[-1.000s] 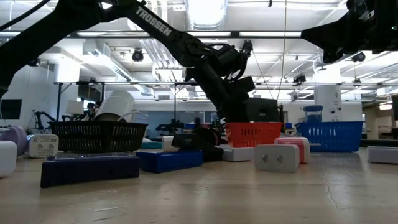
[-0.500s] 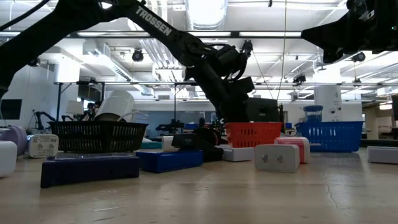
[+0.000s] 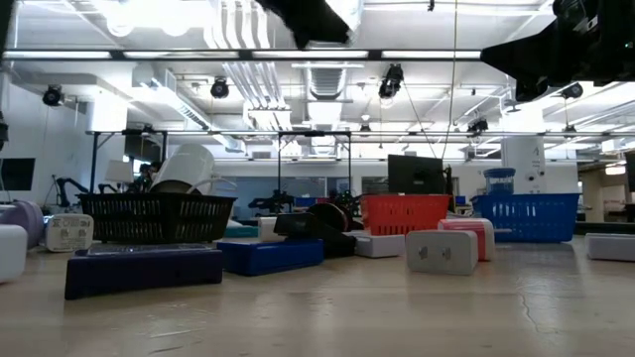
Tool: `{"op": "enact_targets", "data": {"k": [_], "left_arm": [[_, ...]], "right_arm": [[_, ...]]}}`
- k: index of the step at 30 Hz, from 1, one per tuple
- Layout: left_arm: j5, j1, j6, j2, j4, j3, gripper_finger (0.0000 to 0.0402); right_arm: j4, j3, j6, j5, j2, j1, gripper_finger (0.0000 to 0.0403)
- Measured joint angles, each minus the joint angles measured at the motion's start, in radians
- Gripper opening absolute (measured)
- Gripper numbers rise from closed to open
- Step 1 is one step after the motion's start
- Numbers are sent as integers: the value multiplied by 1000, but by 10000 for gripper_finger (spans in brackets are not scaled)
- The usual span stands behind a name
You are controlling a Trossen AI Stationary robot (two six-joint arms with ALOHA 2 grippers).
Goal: Pick & Place Office items
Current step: Put the violet charger adaptor into the black bin
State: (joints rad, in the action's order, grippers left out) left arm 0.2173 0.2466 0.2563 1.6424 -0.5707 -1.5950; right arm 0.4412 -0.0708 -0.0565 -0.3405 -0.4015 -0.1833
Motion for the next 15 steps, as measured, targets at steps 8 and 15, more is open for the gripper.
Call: {"op": "enact_targets", "data": {"k": [8, 15], "left_arm": [[0, -5, -84, -476, 255, 503, 11], [40, 1, -138, -760, 414, 911, 5]], "right_arm": [[3, 0, 16, 0, 0, 0, 22], [4, 0, 22, 0, -2, 0, 22]]}}
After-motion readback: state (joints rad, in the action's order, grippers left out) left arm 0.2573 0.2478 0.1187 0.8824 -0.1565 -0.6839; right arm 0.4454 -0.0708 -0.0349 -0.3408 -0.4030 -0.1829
